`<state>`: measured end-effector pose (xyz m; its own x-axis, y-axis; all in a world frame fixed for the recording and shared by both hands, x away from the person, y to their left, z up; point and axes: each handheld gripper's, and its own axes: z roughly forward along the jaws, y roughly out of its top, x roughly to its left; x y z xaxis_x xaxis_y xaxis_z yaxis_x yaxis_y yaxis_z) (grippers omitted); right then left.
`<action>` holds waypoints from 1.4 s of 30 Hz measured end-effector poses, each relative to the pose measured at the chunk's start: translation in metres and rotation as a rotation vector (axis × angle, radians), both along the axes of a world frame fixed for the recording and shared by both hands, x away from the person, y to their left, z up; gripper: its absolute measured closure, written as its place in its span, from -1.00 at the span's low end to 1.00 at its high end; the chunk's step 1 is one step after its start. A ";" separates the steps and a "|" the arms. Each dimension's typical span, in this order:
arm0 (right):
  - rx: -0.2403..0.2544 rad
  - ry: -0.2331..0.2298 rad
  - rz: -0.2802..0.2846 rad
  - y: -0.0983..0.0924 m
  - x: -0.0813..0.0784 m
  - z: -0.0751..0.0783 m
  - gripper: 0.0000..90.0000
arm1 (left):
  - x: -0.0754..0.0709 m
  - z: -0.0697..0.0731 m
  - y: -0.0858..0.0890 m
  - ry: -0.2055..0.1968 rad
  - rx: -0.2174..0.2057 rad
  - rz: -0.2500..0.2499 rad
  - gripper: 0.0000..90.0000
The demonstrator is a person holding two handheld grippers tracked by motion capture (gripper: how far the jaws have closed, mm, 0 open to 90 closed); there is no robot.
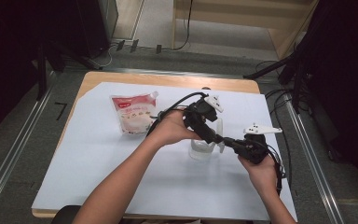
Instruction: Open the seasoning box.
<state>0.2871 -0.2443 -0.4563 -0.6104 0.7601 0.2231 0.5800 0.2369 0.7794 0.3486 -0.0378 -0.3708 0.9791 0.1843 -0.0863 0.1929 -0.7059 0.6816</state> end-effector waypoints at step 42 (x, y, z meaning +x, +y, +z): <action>0.021 0.024 -0.011 -0.020 -0.001 0.001 0.59 | -0.005 -0.014 0.047 0.131 -0.070 0.020 -0.14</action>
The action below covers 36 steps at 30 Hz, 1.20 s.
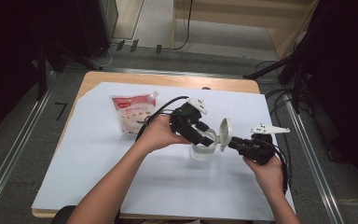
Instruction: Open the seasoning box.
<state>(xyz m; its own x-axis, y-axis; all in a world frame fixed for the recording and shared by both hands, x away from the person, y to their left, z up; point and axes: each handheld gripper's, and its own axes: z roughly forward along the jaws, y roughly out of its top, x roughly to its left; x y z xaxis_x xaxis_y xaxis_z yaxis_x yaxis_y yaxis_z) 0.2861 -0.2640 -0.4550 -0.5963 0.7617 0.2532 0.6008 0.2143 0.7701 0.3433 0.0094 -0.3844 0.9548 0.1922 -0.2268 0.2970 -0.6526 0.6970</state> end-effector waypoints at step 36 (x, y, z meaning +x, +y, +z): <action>0.016 -0.019 0.050 -0.008 -0.006 -0.003 0.18 | -0.016 -0.003 0.098 0.011 -0.003 0.187 0.09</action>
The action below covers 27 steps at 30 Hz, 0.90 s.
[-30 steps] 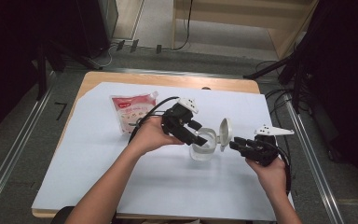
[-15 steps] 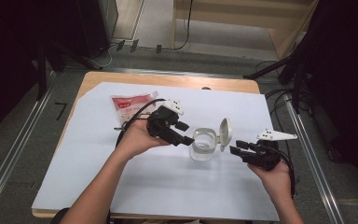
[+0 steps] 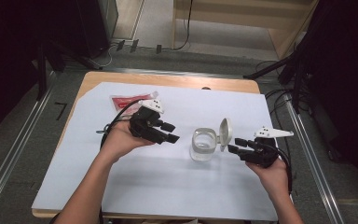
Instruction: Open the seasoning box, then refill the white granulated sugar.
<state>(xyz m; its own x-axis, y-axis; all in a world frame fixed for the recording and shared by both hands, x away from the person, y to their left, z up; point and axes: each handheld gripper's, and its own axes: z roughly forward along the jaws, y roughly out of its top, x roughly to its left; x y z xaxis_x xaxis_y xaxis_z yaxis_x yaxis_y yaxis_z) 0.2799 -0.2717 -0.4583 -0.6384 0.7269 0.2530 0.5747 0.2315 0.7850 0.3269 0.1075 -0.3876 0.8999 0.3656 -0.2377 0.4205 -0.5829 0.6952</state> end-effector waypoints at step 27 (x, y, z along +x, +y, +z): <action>-0.015 -0.003 0.014 0.000 0.008 0.001 0.14 | 0.005 0.009 0.085 0.025 0.003 0.193 0.01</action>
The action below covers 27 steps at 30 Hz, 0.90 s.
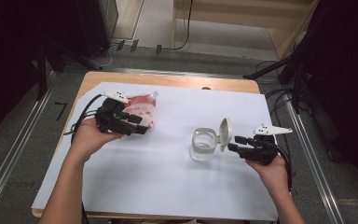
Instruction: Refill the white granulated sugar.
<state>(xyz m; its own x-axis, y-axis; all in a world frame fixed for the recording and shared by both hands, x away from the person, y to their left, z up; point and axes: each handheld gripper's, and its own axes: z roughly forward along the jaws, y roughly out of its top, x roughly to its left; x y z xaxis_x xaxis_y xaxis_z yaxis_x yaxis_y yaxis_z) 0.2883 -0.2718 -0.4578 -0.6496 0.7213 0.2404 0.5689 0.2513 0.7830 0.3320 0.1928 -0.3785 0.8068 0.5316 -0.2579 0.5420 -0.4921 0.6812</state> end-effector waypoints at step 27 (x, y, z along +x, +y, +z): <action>0.003 -0.010 -0.010 -0.001 0.001 0.000 -0.10 | -0.003 0.007 0.077 -0.016 -0.011 0.194 -0.08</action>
<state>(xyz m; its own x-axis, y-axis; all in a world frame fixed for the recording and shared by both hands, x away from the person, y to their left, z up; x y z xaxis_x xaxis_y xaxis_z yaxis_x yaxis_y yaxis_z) 0.2891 -0.2726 -0.4579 -0.6445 0.7272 0.2362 0.5639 0.2434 0.7891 0.3290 0.2701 -0.3719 0.6933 0.6750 -0.2525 0.6153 -0.3720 0.6950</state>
